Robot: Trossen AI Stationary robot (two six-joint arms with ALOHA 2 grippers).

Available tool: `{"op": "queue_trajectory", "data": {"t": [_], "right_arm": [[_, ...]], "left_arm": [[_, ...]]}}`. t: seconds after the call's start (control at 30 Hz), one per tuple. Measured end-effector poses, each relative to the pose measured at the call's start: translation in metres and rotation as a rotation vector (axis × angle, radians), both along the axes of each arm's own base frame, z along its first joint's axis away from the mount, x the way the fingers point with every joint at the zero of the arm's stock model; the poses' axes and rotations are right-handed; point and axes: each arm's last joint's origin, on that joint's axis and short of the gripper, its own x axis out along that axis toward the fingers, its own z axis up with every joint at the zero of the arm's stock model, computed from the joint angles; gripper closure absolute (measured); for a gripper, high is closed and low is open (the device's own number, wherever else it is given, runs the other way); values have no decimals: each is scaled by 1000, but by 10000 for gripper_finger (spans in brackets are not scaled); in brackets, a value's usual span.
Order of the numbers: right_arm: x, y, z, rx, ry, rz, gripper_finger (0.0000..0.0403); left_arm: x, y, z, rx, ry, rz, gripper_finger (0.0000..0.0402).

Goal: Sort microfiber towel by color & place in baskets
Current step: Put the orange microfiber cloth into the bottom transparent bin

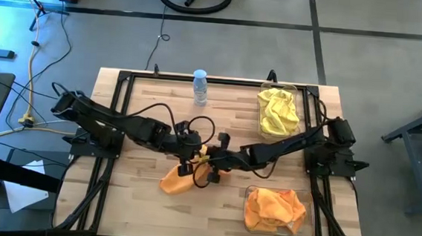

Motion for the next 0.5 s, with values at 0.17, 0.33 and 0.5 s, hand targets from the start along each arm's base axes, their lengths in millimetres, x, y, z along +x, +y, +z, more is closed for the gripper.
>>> {"op": "queue_trajectory", "data": {"t": [0.17,0.33,0.5], "right_arm": [[-9,11,5,38,14,-14,395],[-24,29,16,57,13,-48,400],[-55,50,40,75,-27,-153,401]], "left_arm": [[-5,1,-1,-33,19,55,324],[-11,-9,-10,-9,43,45,304],[-26,-28,-33,71,85,26,303]]}}
